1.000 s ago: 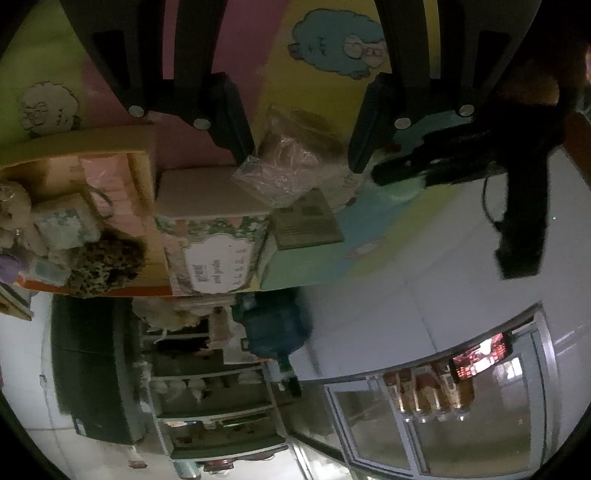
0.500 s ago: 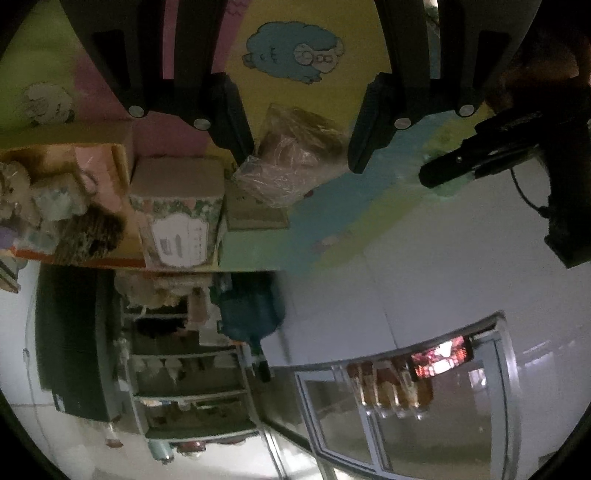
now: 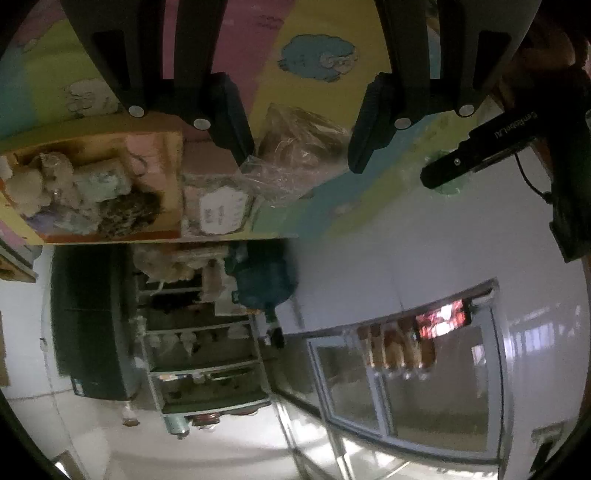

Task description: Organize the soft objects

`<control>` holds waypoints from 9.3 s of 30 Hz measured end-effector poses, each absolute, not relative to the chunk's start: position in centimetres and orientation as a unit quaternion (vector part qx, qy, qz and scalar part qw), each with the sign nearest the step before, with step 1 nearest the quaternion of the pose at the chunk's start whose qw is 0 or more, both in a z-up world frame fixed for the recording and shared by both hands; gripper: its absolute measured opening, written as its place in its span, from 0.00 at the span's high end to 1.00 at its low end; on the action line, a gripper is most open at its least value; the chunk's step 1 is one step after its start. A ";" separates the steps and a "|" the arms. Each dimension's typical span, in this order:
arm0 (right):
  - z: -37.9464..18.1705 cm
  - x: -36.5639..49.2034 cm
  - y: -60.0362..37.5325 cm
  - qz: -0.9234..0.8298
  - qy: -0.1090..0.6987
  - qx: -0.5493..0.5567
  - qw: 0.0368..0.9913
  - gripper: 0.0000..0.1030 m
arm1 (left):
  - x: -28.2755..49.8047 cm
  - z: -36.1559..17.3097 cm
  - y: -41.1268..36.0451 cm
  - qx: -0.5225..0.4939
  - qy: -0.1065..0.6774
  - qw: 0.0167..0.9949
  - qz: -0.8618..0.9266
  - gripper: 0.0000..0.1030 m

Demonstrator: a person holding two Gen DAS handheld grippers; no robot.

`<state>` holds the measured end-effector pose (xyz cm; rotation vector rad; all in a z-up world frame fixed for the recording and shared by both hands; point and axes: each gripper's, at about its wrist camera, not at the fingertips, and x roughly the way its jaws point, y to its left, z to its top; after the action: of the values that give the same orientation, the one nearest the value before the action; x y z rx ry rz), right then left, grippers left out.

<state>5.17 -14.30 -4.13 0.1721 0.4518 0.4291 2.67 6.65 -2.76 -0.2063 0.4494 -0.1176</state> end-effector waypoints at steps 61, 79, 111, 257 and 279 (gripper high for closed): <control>-5.1 9.7 -38.4 0.074 0.211 0.140 0.965 0.48 | 16.0 -7.7 -21.5 -0.036 0.308 0.933 -0.182 0.45; -6.3 16.3 -35.8 0.142 0.266 0.141 0.943 0.48 | 19.0 -9.7 -20.4 -0.055 0.351 0.915 -0.191 0.45; -5.9 15.3 -37.6 0.132 0.220 0.178 0.950 0.25 | 16.4 -7.5 -20.0 -0.081 0.309 0.923 -0.214 0.14; -2.6 -13.3 -18.8 -0.043 0.106 0.036 0.993 0.25 | -9.9 -2.5 -4.0 -0.010 0.172 0.985 -0.027 0.20; -2.7 -13.0 -18.8 -0.044 0.105 0.036 0.993 0.25 | -9.9 -2.6 -4.0 -0.012 0.173 0.984 -0.027 0.20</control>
<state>-12.96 -18.76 -2.73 0.0722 0.2098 -0.0890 -9.92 -4.02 -2.58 -0.0236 0.3477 -0.0546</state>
